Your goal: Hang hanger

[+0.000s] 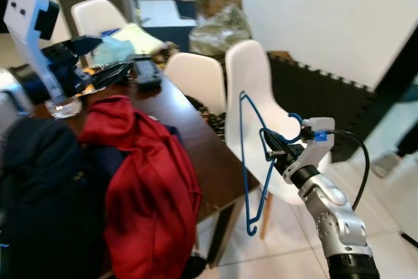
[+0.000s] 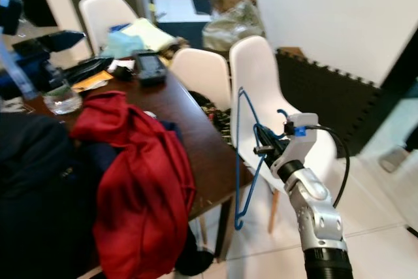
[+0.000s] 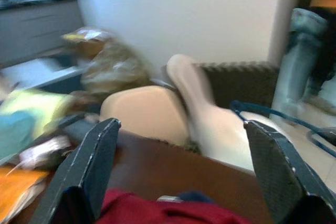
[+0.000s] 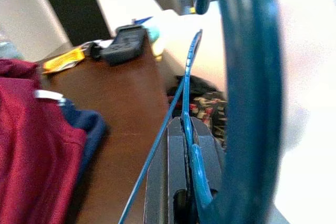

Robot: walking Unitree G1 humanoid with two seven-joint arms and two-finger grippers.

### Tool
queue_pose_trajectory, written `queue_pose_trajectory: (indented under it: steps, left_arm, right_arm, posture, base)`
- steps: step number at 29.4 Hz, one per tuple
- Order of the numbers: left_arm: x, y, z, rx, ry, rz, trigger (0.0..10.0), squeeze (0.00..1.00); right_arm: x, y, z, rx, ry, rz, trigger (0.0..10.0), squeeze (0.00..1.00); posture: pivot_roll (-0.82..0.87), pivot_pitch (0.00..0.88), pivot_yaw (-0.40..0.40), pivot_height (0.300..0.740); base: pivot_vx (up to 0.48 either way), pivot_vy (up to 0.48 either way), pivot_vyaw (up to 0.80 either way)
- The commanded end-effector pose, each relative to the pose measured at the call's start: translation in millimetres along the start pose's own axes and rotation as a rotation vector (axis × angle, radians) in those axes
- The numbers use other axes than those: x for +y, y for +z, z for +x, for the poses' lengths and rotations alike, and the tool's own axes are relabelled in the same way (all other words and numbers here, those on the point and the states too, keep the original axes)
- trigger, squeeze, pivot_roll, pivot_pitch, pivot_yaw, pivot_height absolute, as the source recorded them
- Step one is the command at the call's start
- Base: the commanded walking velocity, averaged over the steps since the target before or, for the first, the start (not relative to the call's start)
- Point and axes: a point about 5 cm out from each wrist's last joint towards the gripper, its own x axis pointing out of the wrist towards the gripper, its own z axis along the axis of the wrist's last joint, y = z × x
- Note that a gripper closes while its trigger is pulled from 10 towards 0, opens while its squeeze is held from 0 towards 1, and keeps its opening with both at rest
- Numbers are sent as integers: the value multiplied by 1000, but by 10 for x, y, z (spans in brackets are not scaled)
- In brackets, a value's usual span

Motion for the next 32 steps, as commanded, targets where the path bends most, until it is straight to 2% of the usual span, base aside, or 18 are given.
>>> queue_pose_trajectory:
  steps: [1, 2, 5, 6, 7, 8, 10, 11, 13, 15, 19, 26, 29, 32]
  left_arm:
    - [-30, -56, 0, 30, 17, 2, 10000, 0]
    - [-213, -156, 53, 15, 47, -49, 10000, 0]
    - [-213, -156, 53, 15, 47, -49, 10000, 0]
    - [-376, -211, 105, 19, 60, -52, 10000, 0]
    - [-376, -211, 105, 19, 60, -52, 10000, 0]
    - [-516, -253, 168, 33, 61, -51, 10000, 0]
    - [-516, -253, 168, 33, 61, -51, 10000, 0]
    - [-604, -265, 223, 40, 52, -46, 10000, 0]
    - [-604, -265, 223, 40, 52, -46, 10000, 0]
    - [-664, -227, 286, 9, 44, -62, 10000, 0]
    - [-659, -204, 294, -5, 46, -68, 10000, 0]
    - [-633, -142, 276, -32, 155, -69, 10000, 0]
    - [-567, -125, 248, -35, 213, -56, 10000, 0]
    - [-371, -150, 161, -11, 377, -8, 10000, 0]
  right_arm:
    - [36, 26, 8, -18, 21, 0, 10000, 0]
    - [32, 34, 13, -18, 26, -2, 10000, 0]
    - [32, 34, 13, -18, 26, -2, 10000, 0]
    - [27, 37, 19, -18, 28, 0, 10000, 0]
    - [27, 37, 19, -18, 28, 0, 10000, 0]
    - [35, 35, 33, -20, 30, 3, 10000, 0]
    - [35, 35, 33, -20, 30, 3, 10000, 0]
    - [46, 33, 43, -22, 32, 6, 10000, 0]
    - [46, 33, 43, -22, 32, 6, 10000, 0]
    - [52, 26, 40, -24, 32, 10, 10000, 0]
    - [50, 23, 35, -23, 31, 11, 10000, 0]
    - [69, 11, 43, -19, 44, 11, 10000, 0]
    - [73, 10, 46, -17, 49, 10, 10000, 0]
    - [90, -13, 50, 1, 57, -14, 10000, 0]
  posture:
    - [141, 65, -38, 740]
    - [148, 67, -37, 740]
    - [148, 67, -37, 740]
    - [154, 67, -39, 740]
    - [154, 67, -39, 740]
    - [151, 65, -35, 740]
    - [151, 65, -35, 740]
    - [147, 64, -32, 740]
    - [147, 64, -32, 740]
    - [145, 65, -30, 740]
    - [145, 65, -30, 740]
    - [151, 68, -34, 740]
    - [151, 68, -34, 740]
    - [152, 69, -33, 740]
  base:
    - [0, 0, 800]
    - [0, 0, 800]
    - [0, 0, 800]
    - [0, 0, 800]
    - [0, 0, 800]
    - [-480, 0, 800]
    - [-480, 0, 800]
    - [-480, 0, 800]
    - [-480, 0, 800]
    - [-221, 0, 800]
    - [0, 0, 800]
    - [0, 0, 800]
    - [0, 0, 800]
    - [0, 0, 673]
